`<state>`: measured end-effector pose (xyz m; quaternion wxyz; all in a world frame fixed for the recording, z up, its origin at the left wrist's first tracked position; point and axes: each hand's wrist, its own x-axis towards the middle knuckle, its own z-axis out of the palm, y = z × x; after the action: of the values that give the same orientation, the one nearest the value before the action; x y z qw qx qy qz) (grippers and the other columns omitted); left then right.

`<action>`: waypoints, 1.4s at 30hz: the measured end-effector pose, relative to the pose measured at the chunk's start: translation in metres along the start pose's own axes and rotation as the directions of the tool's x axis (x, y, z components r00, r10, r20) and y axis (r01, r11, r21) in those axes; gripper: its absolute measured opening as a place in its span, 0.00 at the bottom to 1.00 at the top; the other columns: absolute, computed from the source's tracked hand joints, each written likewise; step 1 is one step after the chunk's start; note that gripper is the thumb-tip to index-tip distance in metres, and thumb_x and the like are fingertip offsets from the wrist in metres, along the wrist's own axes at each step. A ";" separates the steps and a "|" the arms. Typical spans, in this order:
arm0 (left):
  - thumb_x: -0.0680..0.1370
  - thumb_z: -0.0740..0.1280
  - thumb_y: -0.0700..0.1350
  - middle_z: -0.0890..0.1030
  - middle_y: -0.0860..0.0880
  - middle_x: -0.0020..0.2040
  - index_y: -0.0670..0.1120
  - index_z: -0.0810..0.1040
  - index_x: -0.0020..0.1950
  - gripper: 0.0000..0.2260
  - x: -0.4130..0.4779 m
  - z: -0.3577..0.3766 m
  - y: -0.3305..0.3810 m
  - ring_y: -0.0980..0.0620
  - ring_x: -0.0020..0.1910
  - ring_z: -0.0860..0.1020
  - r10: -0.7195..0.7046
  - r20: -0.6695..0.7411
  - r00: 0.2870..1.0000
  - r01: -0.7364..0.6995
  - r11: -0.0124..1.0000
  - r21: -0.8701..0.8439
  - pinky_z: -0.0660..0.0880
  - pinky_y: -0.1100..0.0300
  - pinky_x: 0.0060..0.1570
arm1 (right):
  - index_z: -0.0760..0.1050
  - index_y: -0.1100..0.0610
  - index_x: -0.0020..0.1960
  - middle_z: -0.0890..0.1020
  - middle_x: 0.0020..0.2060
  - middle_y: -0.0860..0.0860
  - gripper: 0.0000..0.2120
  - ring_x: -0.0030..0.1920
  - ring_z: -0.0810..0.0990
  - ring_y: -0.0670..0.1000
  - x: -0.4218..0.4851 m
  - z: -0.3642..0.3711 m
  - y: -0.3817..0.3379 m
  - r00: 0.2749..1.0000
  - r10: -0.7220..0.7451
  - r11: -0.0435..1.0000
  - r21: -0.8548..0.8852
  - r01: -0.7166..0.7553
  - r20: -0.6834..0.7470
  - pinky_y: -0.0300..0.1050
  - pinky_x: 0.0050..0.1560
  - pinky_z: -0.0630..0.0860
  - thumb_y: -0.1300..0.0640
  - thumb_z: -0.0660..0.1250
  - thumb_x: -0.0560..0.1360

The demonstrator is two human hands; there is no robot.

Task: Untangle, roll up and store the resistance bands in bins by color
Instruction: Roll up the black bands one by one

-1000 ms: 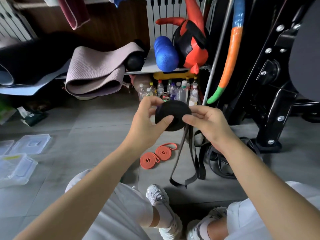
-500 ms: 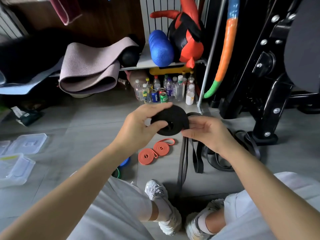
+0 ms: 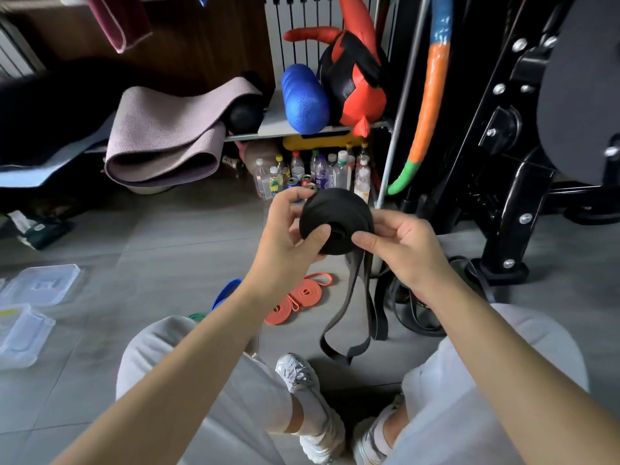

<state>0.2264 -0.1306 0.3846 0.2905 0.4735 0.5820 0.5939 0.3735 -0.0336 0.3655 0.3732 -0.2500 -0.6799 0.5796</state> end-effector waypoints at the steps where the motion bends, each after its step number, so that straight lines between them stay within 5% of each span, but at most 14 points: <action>1: 0.75 0.68 0.36 0.74 0.55 0.55 0.59 0.67 0.54 0.20 0.005 -0.005 -0.001 0.59 0.55 0.76 0.052 0.006 0.999 -0.052 0.986 0.158 0.77 0.49 0.56 | 0.78 0.50 0.50 0.85 0.42 0.42 0.14 0.48 0.83 0.44 0.002 -0.002 0.002 1.000 0.015 1.000 -0.016 -0.015 0.004 0.36 0.51 0.77 0.67 0.71 0.70; 4: 0.73 0.70 0.42 0.71 0.55 0.61 0.55 0.68 0.63 0.22 0.014 -0.020 -0.002 0.57 0.60 0.72 0.222 0.181 0.958 -0.285 0.803 0.523 0.76 0.52 0.55 | 0.78 0.49 0.49 0.85 0.41 0.41 0.15 0.46 0.84 0.45 0.010 -0.004 0.006 0.999 0.037 0.995 -0.090 -0.035 0.025 0.39 0.51 0.77 0.66 0.72 0.69; 8: 0.75 0.63 0.48 0.73 0.53 0.62 0.56 0.67 0.69 0.22 0.024 -0.025 -0.004 0.49 0.58 0.74 0.254 0.450 0.856 -0.513 0.508 0.691 0.76 0.53 0.52 | 0.79 0.53 0.50 0.85 0.43 0.47 0.14 0.45 0.84 0.45 0.015 -0.001 0.013 0.991 0.092 0.984 -0.160 -0.076 0.095 0.40 0.49 0.79 0.66 0.73 0.68; 13: 0.75 0.56 0.56 0.75 0.54 0.59 0.60 0.67 0.70 0.22 0.036 -0.021 -0.011 0.49 0.51 0.78 0.098 0.554 0.827 -0.536 0.433 0.724 0.77 0.53 0.44 | 0.81 0.51 0.51 0.85 0.45 0.46 0.14 0.46 0.84 0.44 0.012 -0.005 0.021 0.987 0.091 0.946 -0.322 -0.043 0.135 0.45 0.52 0.79 0.64 0.74 0.69; 17: 0.77 0.63 0.48 0.74 0.54 0.59 0.64 0.62 0.71 0.24 0.044 -0.014 -0.015 0.47 0.49 0.77 0.054 0.615 0.787 -0.583 0.395 0.710 0.77 0.49 0.45 | 0.81 0.52 0.49 0.85 0.41 0.47 0.10 0.43 0.83 0.44 0.019 -0.016 0.018 0.982 0.114 0.879 -0.475 -0.031 0.148 0.49 0.49 0.79 0.60 0.75 0.69; 20: 0.74 0.62 0.46 0.76 0.51 0.55 0.66 0.61 0.68 0.25 0.053 -0.014 -0.020 0.45 0.44 0.78 0.145 0.590 0.794 -0.579 0.471 0.665 0.78 0.49 0.41 | 0.80 0.54 0.50 0.85 0.42 0.49 0.12 0.44 0.84 0.46 0.033 -0.025 0.007 0.977 0.131 0.901 -0.430 -0.047 0.169 0.47 0.50 0.80 0.62 0.75 0.68; 25: 0.72 0.67 0.43 0.76 0.62 0.51 0.65 0.68 0.65 0.26 0.066 -0.018 -0.029 0.63 0.53 0.73 0.234 0.347 0.908 -0.385 0.791 0.475 0.73 0.65 0.51 | 0.80 0.52 0.49 0.85 0.43 0.48 0.13 0.45 0.84 0.46 0.056 -0.037 -0.005 0.967 0.145 0.929 -0.364 -0.061 0.208 0.41 0.52 0.79 0.63 0.75 0.67; 29: 0.72 0.71 0.36 0.78 0.65 0.52 0.71 0.73 0.58 0.30 0.070 -0.018 -0.040 0.57 0.56 0.77 0.162 0.106 0.981 -0.185 0.946 0.268 0.75 0.55 0.60 | 0.79 0.48 0.47 0.85 0.41 0.42 0.15 0.45 0.83 0.42 0.058 -0.034 0.015 0.973 0.178 0.969 -0.198 -0.147 0.149 0.35 0.49 0.77 0.63 0.74 0.65; 33: 0.70 0.70 0.39 0.80 0.61 0.53 0.68 0.77 0.55 0.25 0.075 -0.003 -0.036 0.51 0.55 0.79 0.096 0.027 0.995 -0.097 0.995 0.011 0.77 0.46 0.55 | 0.84 0.46 0.44 0.85 0.44 0.45 0.15 0.49 0.83 0.44 0.060 -0.029 0.023 0.988 0.134 0.968 0.201 -0.148 0.080 0.35 0.49 0.77 0.54 0.74 0.58; 37: 0.74 0.68 0.32 0.80 0.49 0.56 0.58 0.76 0.58 0.23 0.073 0.009 -0.035 0.56 0.49 0.81 0.026 -0.015 1.000 -0.029 0.985 -0.169 0.79 0.58 0.46 | 0.81 0.48 0.50 0.85 0.47 0.44 0.17 0.52 0.82 0.45 0.063 -0.032 0.018 0.996 0.064 0.983 0.171 -0.073 0.059 0.35 0.51 0.76 0.61 0.72 0.63; 39: 0.74 0.67 0.31 0.80 0.54 0.54 0.59 0.74 0.58 0.24 0.073 0.011 -0.037 0.58 0.47 0.81 0.024 0.042 0.999 -0.018 0.991 -0.132 0.77 0.63 0.44 | 0.81 0.47 0.50 0.85 0.46 0.45 0.17 0.51 0.83 0.45 0.062 -0.035 0.019 0.997 0.063 0.991 0.114 -0.067 0.039 0.36 0.51 0.76 0.64 0.73 0.66; 42: 0.72 0.71 0.36 0.77 0.64 0.53 0.64 0.71 0.53 0.23 0.079 0.004 -0.043 0.60 0.52 0.78 0.084 0.142 0.986 -0.104 0.984 0.144 0.77 0.64 0.45 | 0.81 0.45 0.48 0.85 0.44 0.43 0.20 0.48 0.83 0.45 0.056 -0.042 0.022 0.994 0.097 0.995 0.014 -0.098 0.048 0.36 0.50 0.78 0.69 0.72 0.67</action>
<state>0.1914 -0.0517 0.3599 0.2640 0.5602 0.5812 0.5279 0.3715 0.0397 0.3580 0.3302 -0.2660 -0.6708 0.6085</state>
